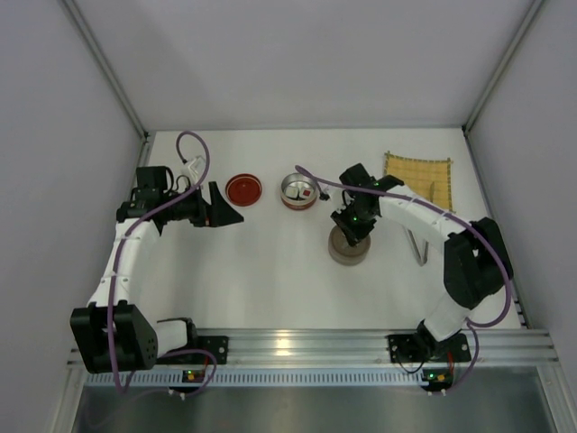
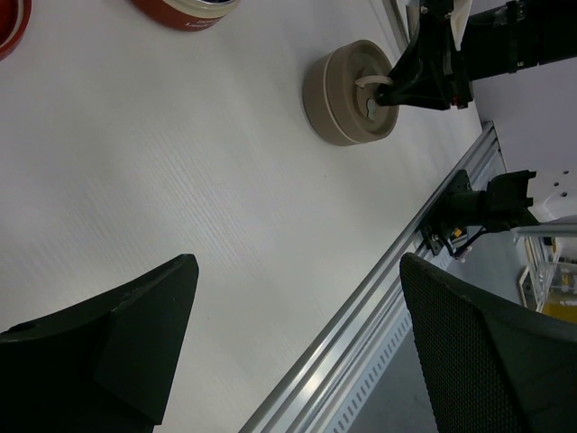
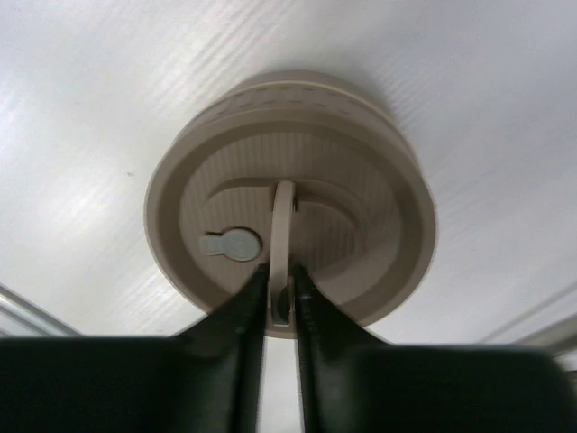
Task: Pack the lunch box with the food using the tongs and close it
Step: Close the box lid on the packing box.
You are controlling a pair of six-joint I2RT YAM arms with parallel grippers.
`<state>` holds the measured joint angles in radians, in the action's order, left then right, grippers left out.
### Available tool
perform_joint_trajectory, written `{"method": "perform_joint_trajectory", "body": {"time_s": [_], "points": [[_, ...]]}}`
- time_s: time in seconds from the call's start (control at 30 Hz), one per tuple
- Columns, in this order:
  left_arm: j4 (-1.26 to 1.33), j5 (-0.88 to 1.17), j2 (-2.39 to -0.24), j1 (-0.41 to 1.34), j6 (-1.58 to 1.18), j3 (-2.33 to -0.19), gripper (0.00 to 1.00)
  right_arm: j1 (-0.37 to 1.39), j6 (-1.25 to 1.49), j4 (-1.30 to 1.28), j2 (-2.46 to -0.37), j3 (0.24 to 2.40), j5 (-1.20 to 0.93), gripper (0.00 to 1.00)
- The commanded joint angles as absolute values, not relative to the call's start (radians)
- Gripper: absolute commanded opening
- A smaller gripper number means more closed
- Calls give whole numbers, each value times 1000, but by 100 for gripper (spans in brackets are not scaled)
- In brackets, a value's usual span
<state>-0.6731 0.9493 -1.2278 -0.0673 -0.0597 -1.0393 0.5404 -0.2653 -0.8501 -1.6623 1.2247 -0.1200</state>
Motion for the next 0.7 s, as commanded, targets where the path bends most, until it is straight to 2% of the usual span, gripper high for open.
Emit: {"method": "perform_joint_trajectory", "body": {"time_s": [0.0, 0.07, 0.1, 0.17, 0.3, 0.67], "points": [[-626, 956, -1207, -78, -67, -1034, 98, 551, -186, -831, -1749, 1140, -279, 24], [-629, 956, -1207, -74, -66, -1034, 98, 551, -189, -834, -1744, 1146, -282, 30], [-629, 957, -1206, -75, -61, -1032, 98, 551, -190, -838, -1740, 1147, -285, 38], [-632, 960, -1204, -75, -60, -1034, 98, 551, -198, -845, -1730, 1154, -285, 43], [-624, 972, -1210, -75, -57, -1032, 98, 551, -209, -850, -1689, 1152, -290, 47], [-623, 992, -1218, -77, -54, -1031, 98, 512, -259, -871, -1592, 1213, -290, 47]]}}
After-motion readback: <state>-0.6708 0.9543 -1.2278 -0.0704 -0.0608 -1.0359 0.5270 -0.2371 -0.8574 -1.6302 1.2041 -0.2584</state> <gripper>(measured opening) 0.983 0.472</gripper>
